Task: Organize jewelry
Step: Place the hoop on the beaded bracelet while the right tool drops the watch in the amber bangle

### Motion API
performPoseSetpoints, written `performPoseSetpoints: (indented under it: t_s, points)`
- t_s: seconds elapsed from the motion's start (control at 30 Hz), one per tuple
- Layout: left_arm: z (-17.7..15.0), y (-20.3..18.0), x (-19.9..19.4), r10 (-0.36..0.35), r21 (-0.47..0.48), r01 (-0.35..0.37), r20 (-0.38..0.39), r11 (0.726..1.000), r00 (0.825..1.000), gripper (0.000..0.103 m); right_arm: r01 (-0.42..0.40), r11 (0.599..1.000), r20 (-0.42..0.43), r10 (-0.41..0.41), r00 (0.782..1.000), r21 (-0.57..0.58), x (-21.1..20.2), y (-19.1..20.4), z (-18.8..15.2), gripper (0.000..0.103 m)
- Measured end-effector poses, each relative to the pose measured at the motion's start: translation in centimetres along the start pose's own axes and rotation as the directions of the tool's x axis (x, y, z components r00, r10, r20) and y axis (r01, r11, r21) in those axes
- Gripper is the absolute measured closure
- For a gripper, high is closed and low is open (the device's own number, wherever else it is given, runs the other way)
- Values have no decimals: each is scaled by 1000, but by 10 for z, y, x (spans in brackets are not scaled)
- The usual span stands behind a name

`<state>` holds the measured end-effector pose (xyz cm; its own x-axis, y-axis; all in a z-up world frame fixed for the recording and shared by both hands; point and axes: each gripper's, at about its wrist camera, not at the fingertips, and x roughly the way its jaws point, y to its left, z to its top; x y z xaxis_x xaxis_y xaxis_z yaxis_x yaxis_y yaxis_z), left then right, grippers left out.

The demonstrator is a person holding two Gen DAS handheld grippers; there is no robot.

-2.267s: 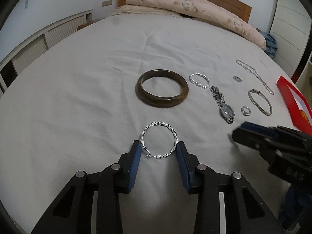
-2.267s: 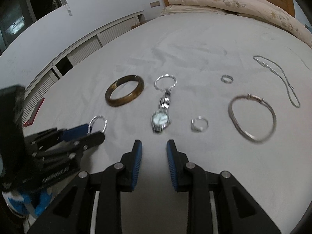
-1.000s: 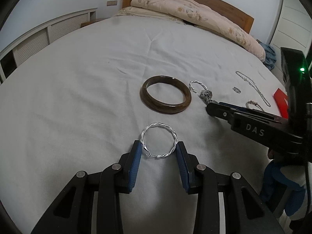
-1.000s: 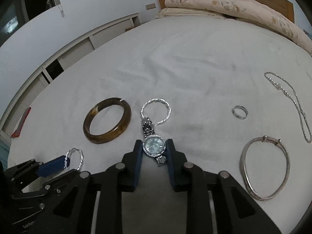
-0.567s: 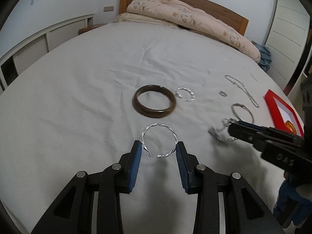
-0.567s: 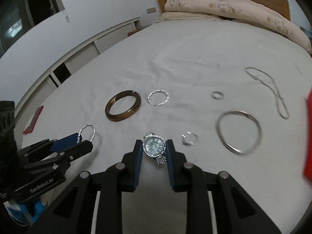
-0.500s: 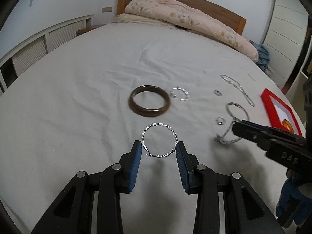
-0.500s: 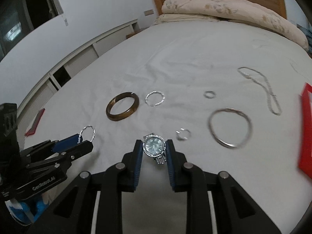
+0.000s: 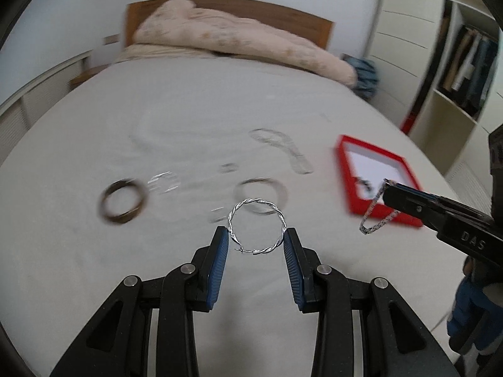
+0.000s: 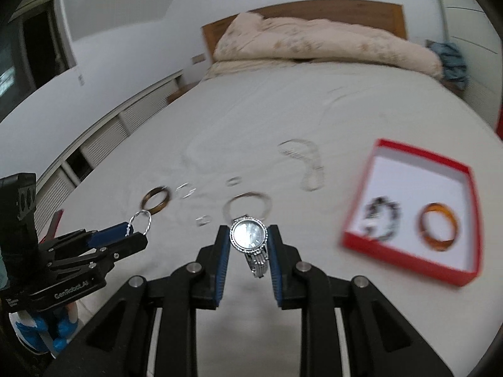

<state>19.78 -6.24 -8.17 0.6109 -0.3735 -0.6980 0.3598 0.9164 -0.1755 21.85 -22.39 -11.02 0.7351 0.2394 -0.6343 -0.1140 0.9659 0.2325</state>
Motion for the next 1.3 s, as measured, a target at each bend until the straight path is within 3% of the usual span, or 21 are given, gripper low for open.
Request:
performPoseSetpoints:
  t_s: [0.27,0.43,0.6,0.83,1.13,1.3]
  points:
    - [48,-91,64,-141,102,143,-31,984,990,67,150,987,39,-152,988,59,-24,-104,18,81]
    - [73,-142,113,-169,153,176,-58,972,984,67,221,971,29,-225,974,91,-12,-165,26,81]
    - [85,-184,161,-166,202,183,-100,962,981,67,239,965,-23,-237,971,108,15,-206,26,81]
    - [62,-189,200,-130,201,166,-180,965,975,67,238,965,-106,-227,968,107,42,-226,2,81]
    - [49,-186,205,-107,210,153,-214,966,971,66,268,962,-139,-259,956,46,40,-221,-6,79]
    - [48,-186,204,-101,216,152,-227,965,969,65,288,957,-149,-281,948,30,33,-218,-6,70]
